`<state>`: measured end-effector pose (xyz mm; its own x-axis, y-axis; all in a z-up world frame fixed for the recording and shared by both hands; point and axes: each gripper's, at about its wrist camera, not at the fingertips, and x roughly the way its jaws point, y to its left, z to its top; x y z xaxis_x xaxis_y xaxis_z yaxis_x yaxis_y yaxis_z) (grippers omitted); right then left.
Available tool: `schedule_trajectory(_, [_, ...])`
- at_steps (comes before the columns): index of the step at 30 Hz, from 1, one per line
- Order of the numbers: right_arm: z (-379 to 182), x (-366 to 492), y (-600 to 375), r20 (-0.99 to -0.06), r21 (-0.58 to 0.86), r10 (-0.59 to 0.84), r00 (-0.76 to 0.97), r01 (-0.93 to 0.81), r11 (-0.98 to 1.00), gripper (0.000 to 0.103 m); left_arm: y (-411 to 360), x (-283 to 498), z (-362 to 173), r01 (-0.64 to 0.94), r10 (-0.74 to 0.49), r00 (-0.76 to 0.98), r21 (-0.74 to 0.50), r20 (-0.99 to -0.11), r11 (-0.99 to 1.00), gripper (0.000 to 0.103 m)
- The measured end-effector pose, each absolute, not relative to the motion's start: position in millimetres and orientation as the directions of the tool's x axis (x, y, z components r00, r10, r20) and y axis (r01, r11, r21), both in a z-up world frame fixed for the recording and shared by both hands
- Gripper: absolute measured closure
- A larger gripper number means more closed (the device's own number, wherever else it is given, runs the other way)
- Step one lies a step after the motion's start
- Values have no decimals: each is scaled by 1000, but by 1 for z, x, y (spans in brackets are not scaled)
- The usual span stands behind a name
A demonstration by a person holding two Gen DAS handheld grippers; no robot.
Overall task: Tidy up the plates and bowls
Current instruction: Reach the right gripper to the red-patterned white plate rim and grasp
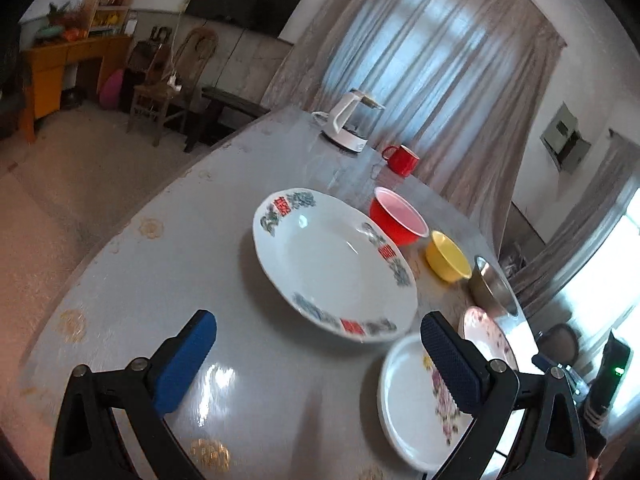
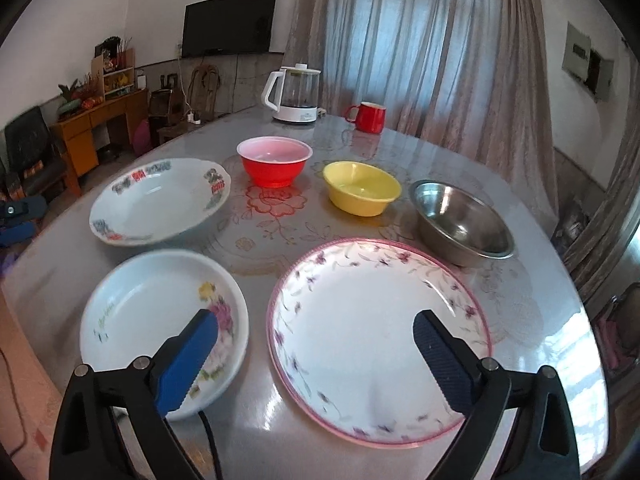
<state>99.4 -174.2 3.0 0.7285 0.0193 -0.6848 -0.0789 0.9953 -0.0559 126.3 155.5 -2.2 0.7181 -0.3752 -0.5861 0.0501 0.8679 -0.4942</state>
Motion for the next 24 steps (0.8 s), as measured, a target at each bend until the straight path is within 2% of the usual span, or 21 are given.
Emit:
schedule_trajectory(5, [5,130,-176,-708,92,154,689,-126,988,9,167,164,-18,24,-429,674,-563,-601,826,0])
schedule_trajectory(10, [-1,179,-166,-751,156,222,622,-159,975,16,173,195,-29,-36,-412,643,-562,-646,826,0])
schedule_trajectory(12, [-6,195,-159,-770,150,223,598,-170,974,17,176,203,-32,-55,-403,647,-567,-647,822,0])
schedule_trajectory(14, [-11,213,-152,-795,162,229,563,-167,973,25,177,206,-33,-67,-398,648,-570,-649,819,0])
schedule_trajectory(21, [-24,266,-136,-831,249,297,470,-163,955,29,170,227,-38,-36,-425,636,-575,-644,818,2])
schedule_trajectory(24, [-34,285,-133,-845,290,319,428,-134,948,35,169,235,-42,-32,-440,622,-583,-648,812,7])
